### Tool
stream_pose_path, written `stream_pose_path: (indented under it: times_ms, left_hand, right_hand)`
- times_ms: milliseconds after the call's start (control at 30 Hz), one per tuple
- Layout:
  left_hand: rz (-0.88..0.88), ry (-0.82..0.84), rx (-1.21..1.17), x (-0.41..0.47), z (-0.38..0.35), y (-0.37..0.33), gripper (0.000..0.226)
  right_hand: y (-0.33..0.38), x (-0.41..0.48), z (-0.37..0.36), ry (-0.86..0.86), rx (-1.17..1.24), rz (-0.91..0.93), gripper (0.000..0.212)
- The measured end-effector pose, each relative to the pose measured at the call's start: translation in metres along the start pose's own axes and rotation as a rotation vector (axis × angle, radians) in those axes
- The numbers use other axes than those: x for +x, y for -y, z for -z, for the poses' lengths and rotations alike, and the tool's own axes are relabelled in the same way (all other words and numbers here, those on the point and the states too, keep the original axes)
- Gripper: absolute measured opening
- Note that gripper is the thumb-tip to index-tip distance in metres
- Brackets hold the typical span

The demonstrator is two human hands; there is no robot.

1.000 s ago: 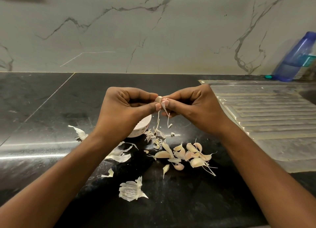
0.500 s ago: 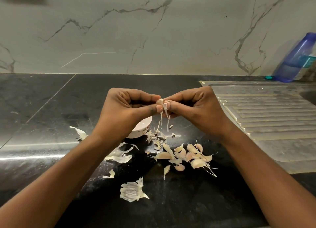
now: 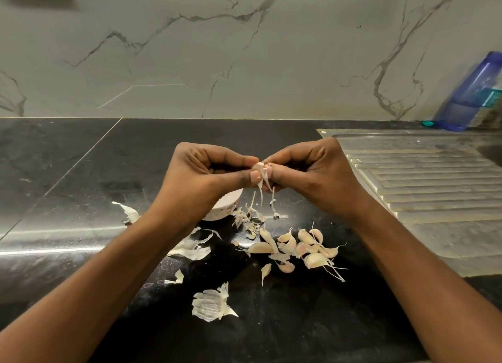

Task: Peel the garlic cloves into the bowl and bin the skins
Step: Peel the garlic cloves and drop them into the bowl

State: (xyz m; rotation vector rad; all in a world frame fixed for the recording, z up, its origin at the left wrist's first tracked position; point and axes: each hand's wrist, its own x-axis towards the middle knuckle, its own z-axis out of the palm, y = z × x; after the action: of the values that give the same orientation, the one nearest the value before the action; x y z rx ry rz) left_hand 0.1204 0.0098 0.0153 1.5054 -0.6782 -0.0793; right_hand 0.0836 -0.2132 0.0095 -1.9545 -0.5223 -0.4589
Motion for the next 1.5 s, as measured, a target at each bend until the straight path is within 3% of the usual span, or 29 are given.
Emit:
stream_pose_path:
  times_ms: [233, 367, 467, 600, 1267, 1500]
  left_hand:
    - [0.025, -0.023, -0.011, 0.003, 0.005, -0.002, 0.03]
    - [0.02, -0.074, 0.054, 0.005, 0.009, -0.003, 0.029]
    - [0.005, -0.075, 0.089, 0.005, 0.01, -0.004, 0.029]
    - [0.021, -0.039, 0.081, 0.004, 0.006, -0.003, 0.029]
    - [-0.01, -0.023, 0.189, 0.002, 0.003, 0.005, 0.025]
    - [0.015, -0.022, 0.161, 0.004, 0.006, 0.003, 0.025]
  right_hand:
    - [0.0, -0.001, 0.004, 0.052, 0.167, -0.113, 0.022]
    - [-0.005, -0.001, 0.014, 0.073, -0.036, -0.13, 0.021]
    - [-0.004, 0.0, 0.021, 0.003, -0.029, -0.15, 0.028]
    - [0.0, -0.001, 0.014, 0.061, 0.013, -0.134, 0.014]
    - [0.0, -0.001, -0.002, 0.019, -0.047, -0.088, 0.012]
    - [-0.001, -0.001, 0.005, 0.088, 0.069, -0.173, 0.013]
